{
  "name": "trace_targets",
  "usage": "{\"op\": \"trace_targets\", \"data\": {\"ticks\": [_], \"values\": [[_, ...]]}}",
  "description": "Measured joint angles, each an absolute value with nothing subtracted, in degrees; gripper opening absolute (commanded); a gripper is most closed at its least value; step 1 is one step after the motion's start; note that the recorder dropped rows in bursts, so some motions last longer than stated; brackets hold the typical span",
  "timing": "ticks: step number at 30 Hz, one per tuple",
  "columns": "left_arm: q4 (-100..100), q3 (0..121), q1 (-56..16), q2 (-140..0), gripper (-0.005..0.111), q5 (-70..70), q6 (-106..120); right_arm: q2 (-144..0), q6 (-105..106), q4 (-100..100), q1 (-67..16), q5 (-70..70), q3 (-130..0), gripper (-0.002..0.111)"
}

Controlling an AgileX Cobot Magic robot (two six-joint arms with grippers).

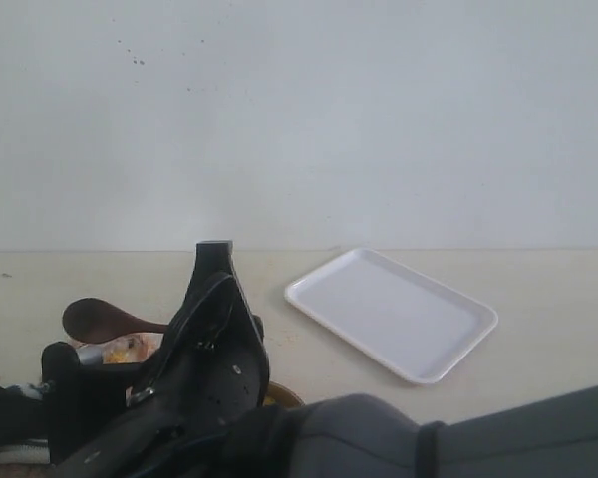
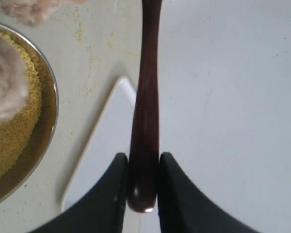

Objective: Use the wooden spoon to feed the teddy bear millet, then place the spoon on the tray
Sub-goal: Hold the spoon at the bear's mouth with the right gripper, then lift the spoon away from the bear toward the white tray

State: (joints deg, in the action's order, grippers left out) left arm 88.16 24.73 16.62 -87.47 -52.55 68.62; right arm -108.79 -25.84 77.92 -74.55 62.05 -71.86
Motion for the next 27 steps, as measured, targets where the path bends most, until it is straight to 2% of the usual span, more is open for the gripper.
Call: {"op": "trace_targets", "data": {"ticks": [20,27], "values": [[88.2,24.7,16.6,-87.5,0.004,-52.8,68.6,-108.8,-26.2,77.3,-74.4,64.1,-71.9,0.000],[88.2,24.7,16.6,-87.5,0.004,-52.8,68.6,-104.7,-26.3,69.8,-73.4,57.6,-71.9,0.000]]}}
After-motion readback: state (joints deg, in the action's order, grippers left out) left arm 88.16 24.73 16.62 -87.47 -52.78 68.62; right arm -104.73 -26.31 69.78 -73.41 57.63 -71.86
